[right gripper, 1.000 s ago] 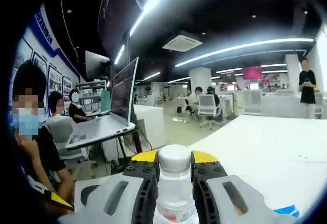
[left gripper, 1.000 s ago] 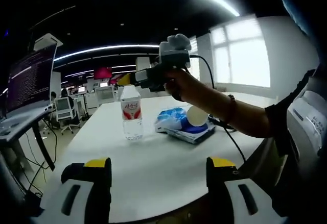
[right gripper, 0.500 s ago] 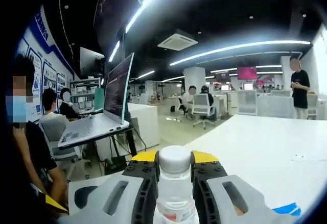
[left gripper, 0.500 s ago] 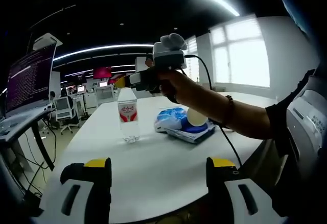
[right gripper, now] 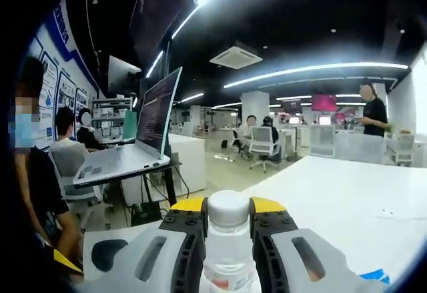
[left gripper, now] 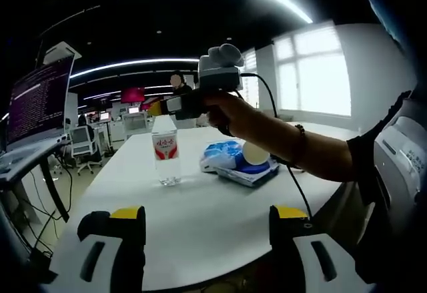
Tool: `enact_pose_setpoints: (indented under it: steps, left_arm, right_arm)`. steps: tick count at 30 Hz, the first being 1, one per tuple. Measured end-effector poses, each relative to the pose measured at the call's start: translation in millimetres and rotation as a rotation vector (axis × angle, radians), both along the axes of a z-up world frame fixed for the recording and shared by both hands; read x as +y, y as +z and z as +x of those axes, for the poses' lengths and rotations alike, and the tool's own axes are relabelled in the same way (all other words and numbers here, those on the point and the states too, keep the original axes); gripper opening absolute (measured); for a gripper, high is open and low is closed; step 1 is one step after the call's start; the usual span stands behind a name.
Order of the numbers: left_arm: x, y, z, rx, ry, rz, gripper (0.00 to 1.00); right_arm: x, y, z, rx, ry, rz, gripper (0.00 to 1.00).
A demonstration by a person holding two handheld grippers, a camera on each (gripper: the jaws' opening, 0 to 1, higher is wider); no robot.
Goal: Arrange the tabletop items into an orderly group along one side of the table until the central work area is clear of visible clutter.
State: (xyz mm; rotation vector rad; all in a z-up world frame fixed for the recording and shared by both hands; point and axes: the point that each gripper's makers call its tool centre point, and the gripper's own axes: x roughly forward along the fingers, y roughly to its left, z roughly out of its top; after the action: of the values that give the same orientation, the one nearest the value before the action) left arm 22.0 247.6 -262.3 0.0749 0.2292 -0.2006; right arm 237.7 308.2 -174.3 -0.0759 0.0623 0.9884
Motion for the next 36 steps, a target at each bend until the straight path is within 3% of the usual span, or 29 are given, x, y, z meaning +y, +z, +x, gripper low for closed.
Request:
enact_pose_setpoints:
  steps: [1,4,12,17,26,30,36]
  left_arm:
    - [-1,-0.3,-0.1,0.002,-0.005,-0.002,0.75]
    - [-1,-0.2,-0.5,0.000,-0.009,-0.004,0.75]
    - [1,-1.1,-2.9,0.004,-0.001,-0.007,0.75]
    - [1,-1.8,-3.1,0.006,0.002,-0.012,0.75]
    - [-3,0.0,-2.8,-0.003,-0.008,-0.017,0.75]
    - [-5,-0.3,-1.5,-0.002,-0.012,-0.017,0.75]
    - [-9,-0.6,-0.8,0.001,-0.021,-0.015,0.75]
  right_arm:
    - [0,1.2,1,-0.058,-0.010,-0.028,0.22]
    - [1,2.0,1,-0.106,-0.018,-0.052,0.23]
    - [1,8.4,1,-0.111,0.004,-0.019,0.27]
    - [-1,18.6,-7,-0.133,0.027,0.010,0.42]
    - [-3,20.1,-19,-0.150,0.107,0.023,0.54]
    - [-6,19.5,-22,-0.187,0.132,0.010,0.56]
    - [-14,18.3,-26,-0.145,0.159,0.034,0.58]
